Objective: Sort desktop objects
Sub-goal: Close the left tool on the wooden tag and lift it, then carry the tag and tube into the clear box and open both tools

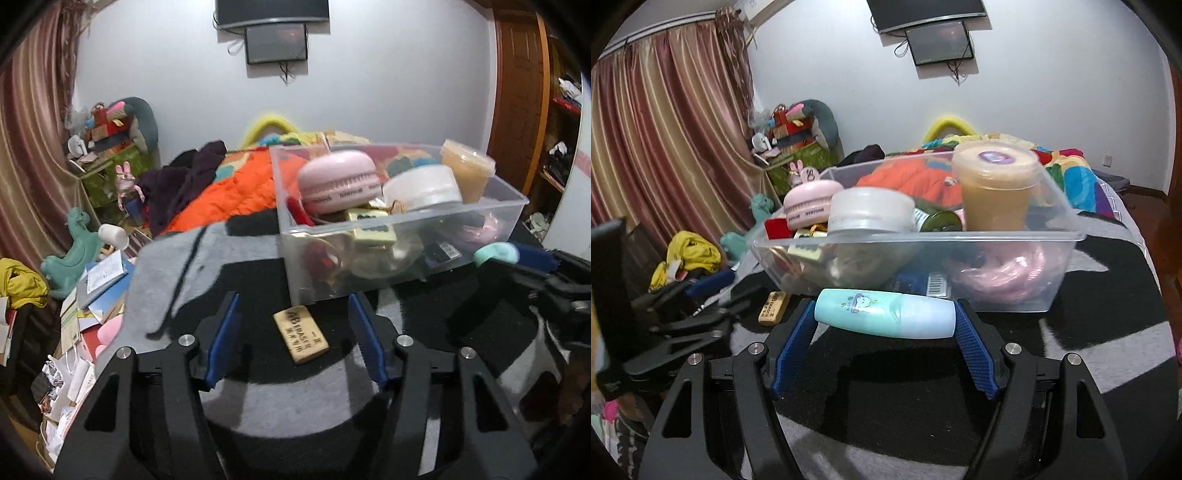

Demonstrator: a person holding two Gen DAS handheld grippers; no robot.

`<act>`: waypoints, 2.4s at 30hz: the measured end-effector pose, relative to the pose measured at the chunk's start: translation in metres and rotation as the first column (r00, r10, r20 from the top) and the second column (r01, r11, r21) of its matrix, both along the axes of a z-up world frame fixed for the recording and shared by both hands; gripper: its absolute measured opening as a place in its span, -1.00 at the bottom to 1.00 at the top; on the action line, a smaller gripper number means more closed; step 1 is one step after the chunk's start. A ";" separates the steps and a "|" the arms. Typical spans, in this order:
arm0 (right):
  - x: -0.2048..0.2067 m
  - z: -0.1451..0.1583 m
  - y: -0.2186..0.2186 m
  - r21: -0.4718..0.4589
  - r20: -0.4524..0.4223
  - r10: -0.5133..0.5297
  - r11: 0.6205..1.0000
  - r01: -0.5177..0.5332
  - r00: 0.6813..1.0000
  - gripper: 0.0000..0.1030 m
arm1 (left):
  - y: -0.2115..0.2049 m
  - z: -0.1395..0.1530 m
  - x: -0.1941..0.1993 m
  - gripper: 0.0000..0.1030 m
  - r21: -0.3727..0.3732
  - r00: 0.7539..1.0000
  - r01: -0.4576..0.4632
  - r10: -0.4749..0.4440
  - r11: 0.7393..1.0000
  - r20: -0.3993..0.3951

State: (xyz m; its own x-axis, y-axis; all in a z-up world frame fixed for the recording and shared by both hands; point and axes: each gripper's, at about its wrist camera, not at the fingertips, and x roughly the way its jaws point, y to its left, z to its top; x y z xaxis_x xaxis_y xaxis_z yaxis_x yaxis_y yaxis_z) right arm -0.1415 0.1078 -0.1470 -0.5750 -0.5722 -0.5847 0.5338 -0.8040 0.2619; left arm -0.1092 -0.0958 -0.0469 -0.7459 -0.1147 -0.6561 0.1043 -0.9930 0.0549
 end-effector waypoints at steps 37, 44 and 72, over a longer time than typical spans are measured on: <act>-0.012 0.023 0.037 -0.109 -0.065 -0.077 0.992 0.069 0.995 0.38 | 0.038 0.048 0.005 -0.55 0.103 0.988 0.110 -0.097 0.989 -0.120; -0.034 0.026 0.040 -0.095 -0.071 -0.118 0.989 0.112 0.990 0.39 | 0.036 0.055 -0.024 -0.55 0.125 0.987 0.109 -0.092 0.986 -0.132; -0.034 0.025 0.030 -0.101 -0.084 -0.107 0.990 0.099 0.991 0.50 | 0.041 0.055 -0.026 -0.08 0.107 0.982 0.077 -0.057 0.991 -0.179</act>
State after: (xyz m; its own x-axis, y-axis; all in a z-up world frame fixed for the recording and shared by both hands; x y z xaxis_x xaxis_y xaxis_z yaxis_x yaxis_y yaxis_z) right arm -0.1759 0.1379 -0.1225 -0.6810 -0.5584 -0.4738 0.4742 -0.8293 0.2957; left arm -0.1347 -0.0547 0.0084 -0.8540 0.0071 -0.5203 0.0353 -0.9968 -0.0716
